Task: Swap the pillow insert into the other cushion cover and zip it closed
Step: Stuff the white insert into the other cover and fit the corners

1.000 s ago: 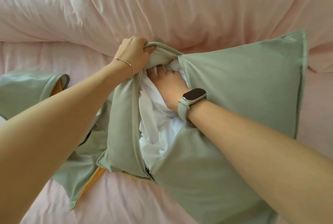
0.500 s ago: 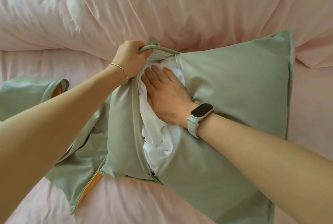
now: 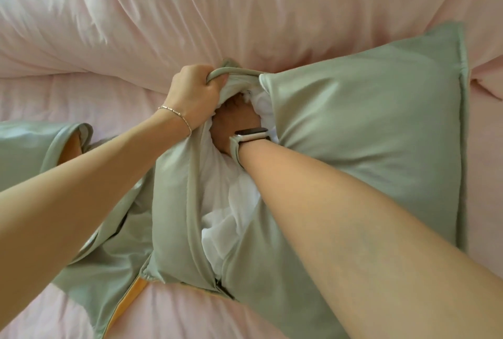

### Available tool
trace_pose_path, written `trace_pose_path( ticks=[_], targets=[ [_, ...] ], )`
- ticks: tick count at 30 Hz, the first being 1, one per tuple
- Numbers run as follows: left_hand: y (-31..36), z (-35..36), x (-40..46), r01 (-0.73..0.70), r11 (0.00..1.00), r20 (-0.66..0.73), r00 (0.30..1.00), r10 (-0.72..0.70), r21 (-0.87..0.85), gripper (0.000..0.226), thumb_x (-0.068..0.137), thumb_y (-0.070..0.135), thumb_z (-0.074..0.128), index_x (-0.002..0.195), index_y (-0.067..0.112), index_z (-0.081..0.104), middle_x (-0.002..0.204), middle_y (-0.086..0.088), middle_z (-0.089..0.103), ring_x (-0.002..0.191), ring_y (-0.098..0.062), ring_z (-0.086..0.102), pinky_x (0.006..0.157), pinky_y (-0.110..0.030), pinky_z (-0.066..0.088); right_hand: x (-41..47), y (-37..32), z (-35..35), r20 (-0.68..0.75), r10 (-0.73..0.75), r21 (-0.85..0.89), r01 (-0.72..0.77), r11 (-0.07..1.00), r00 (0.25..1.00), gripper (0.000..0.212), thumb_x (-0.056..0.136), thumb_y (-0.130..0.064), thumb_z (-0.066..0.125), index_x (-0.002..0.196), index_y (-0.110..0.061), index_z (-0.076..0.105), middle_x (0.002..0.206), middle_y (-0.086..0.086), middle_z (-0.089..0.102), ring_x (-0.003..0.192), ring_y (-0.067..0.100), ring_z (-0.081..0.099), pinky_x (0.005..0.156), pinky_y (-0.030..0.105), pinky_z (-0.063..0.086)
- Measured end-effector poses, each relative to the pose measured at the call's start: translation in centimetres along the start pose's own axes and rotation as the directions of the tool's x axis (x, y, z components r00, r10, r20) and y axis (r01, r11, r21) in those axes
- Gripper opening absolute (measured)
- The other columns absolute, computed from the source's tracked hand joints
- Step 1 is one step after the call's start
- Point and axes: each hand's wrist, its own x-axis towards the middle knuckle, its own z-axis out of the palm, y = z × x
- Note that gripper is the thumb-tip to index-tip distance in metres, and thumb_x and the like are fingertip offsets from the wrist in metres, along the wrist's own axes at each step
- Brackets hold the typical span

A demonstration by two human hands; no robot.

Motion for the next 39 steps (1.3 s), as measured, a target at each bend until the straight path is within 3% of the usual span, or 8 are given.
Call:
trace_pose_path(
  ticks=[6, 10, 14, 20, 23, 27, 33, 39],
  targets=[
    [1.4, -1.8, -3.7, -0.183, 0.982, 0.073, 0.98, 0.186, -0.047, 0.015, 0.091, 0.016, 0.055, 0.088, 0.007, 0.066, 0.065, 0.006, 0.052, 0.065, -0.011, 0.046, 0.061, -0.012, 0.034, -7.3, 0.3, -3.2, -0.311, -0.023, 0.148, 0.073, 0.986, 0.95, 0.057, 0.092, -0.031, 0.019, 0.133, 0.001, 0.042, 0.133, 0.019, 0.048, 0.125, 0.03, 0.042, 0.109, 0.034, 0.021],
    [3.9, -2.0, -7.3, 0.007, 0.955, 0.111, 0.993, 0.027, -0.298, 0.016, 0.09, 0.012, 0.056, 0.087, 0.0, 0.066, 0.074, -0.009, 0.056, 0.071, -0.018, 0.049, 0.07, -0.032, 0.042, -13.0, 0.5, -3.9, -0.376, 0.029, 0.239, 0.067, 0.969, 0.926, 0.054, 0.086, -0.025, 0.028, 0.122, 0.006, 0.055, 0.12, 0.02, 0.06, 0.114, 0.031, 0.057, 0.103, 0.033, 0.028],
    [6.6, -3.6, -11.5, 0.423, 0.573, 0.293, 0.905, -0.309, -0.702, 0.016, 0.091, 0.009, 0.053, 0.081, 0.004, 0.065, 0.073, -0.009, 0.063, 0.069, -0.018, 0.06, 0.068, -0.028, 0.053, -18.1, 0.0, -7.0, -0.416, -0.083, 0.198, 0.179, 0.964, 0.906, 0.05, 0.085, -0.017, 0.031, 0.121, 0.01, 0.054, 0.121, 0.024, 0.058, 0.117, 0.033, 0.055, 0.108, 0.035, 0.024],
    [7.4, -5.2, -17.0, 0.663, 0.132, 0.6, 0.731, -0.325, -0.736, 0.028, 0.095, 0.019, 0.044, 0.082, 0.007, 0.066, 0.068, -0.005, 0.07, 0.058, -0.014, 0.068, 0.049, -0.024, 0.055, -23.0, 1.6, -11.5, -0.243, -0.312, 0.225, 0.366, 0.903, 0.919, 0.037, 0.085, -0.011, 0.036, 0.109, 0.001, 0.061, 0.115, 0.015, 0.061, 0.118, 0.031, 0.05, 0.105, 0.041, 0.035],
    [5.7, -1.9, -19.2, 0.666, 0.177, 0.554, 0.715, -0.427, -0.724, 0.02, 0.095, 0.01, 0.045, 0.091, 0.004, 0.063, 0.071, -0.005, 0.069, 0.066, -0.016, 0.068, 0.059, -0.023, 0.056, -23.7, 2.8, -8.9, -0.114, -0.398, 0.114, 0.41, 0.905, 0.91, 0.032, 0.076, -0.007, 0.043, 0.098, 0.0, 0.065, 0.105, 0.017, 0.065, 0.107, 0.037, 0.058, 0.098, 0.045, 0.043],
    [3.2, 1.6, -19.7, 0.606, 0.435, 0.371, 0.775, -0.511, -0.666, 0.015, 0.093, 0.007, 0.049, 0.09, 0.004, 0.063, 0.083, -0.01, 0.063, 0.085, -0.024, 0.06, 0.082, -0.033, 0.049, -23.7, 4.5, -4.2, -0.125, -0.466, 0.069, 0.476, 0.877, 0.876, 0.038, 0.087, -0.012, 0.039, 0.114, -0.002, 0.063, 0.12, 0.014, 0.062, 0.111, 0.033, 0.059, 0.096, 0.042, 0.044],
    [0.3, 2.1, -19.4, 0.436, 0.751, 0.07, 0.882, -0.466, -0.496, 0.009, 0.088, 0.011, 0.058, 0.083, 0.011, 0.066, 0.072, 0.001, 0.059, 0.06, 0.004, 0.053, 0.063, -0.012, 0.043, -21.4, 3.4, -2.3, -0.077, -0.612, -0.084, 0.606, 0.791, 0.787, 0.05, 0.094, -0.027, 0.022, 0.127, -0.009, 0.057, 0.13, 0.007, 0.057, 0.121, 0.027, 0.052, 0.102, 0.04, 0.031],
    [-3.4, 2.2, -19.9, 0.514, 0.762, -0.099, 0.801, -0.591, -0.394, 0.016, 0.088, 0.014, 0.055, 0.092, 0.006, 0.069, 0.095, -0.014, 0.068, 0.095, -0.028, 0.06, 0.083, -0.033, 0.044, -18.8, 0.4, -0.1, 0.144, -0.607, -0.064, 0.619, 0.783, 0.782, 0.062, 0.091, -0.039, 0.01, 0.132, -0.016, 0.051, 0.135, 0.006, 0.053, 0.123, 0.029, 0.048, 0.102, 0.04, 0.029]
  ],
)
